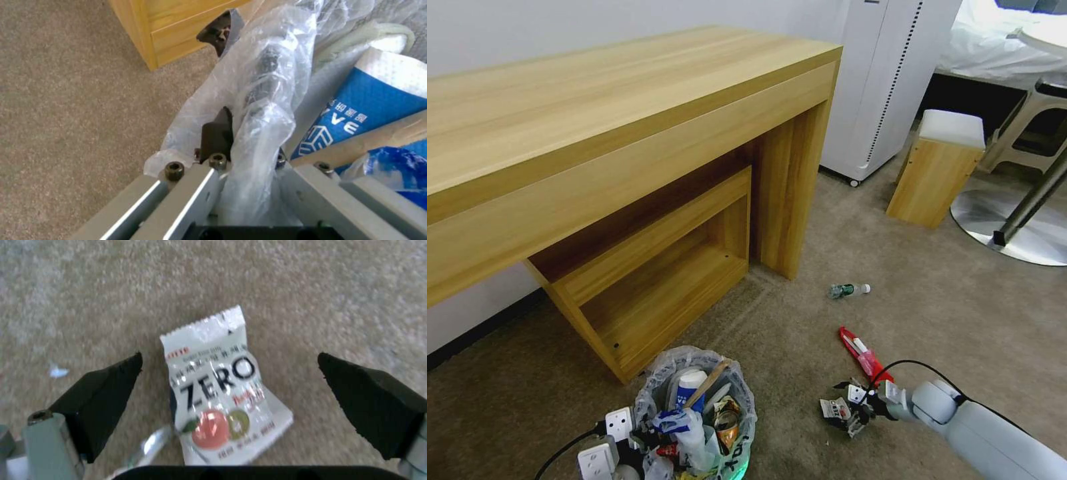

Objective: Pick up the trash bin and place the garbage on the floor into it.

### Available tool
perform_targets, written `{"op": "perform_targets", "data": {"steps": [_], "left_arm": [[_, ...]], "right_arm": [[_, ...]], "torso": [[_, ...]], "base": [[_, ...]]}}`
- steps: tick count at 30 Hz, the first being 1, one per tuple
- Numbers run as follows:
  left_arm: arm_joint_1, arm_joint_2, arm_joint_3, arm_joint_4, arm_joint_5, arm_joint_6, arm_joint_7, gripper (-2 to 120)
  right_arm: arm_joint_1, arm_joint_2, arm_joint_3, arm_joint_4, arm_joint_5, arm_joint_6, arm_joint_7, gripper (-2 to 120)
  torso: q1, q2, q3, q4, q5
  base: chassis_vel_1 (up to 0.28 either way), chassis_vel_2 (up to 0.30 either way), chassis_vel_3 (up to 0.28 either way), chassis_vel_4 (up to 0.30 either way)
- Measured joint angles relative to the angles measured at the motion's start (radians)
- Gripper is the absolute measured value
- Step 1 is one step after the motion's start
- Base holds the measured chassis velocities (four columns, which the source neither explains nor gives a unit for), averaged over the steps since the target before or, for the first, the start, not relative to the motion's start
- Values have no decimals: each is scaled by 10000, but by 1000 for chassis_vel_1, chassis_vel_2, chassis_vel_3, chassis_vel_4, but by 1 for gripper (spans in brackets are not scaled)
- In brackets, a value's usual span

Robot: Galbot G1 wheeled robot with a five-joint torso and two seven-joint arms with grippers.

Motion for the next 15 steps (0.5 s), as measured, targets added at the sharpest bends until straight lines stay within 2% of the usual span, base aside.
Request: {"op": "perform_targets", "data": {"steps": [6, 15], "left_arm": [[10, -53, 29, 13, 52, -16, -6, 1], [-118, -82, 124, 81, 84, -55, -39, 1]], "right_arm": [[41, 225, -112, -197, 42, -25, 109, 100], [-177, 65, 33, -94, 218, -89, 169, 100]], "torso": [[0, 0, 0, 0, 1], [0, 0, 0, -2, 0]], "base": [[0, 0, 0, 0], [0, 0, 0, 0]]}}
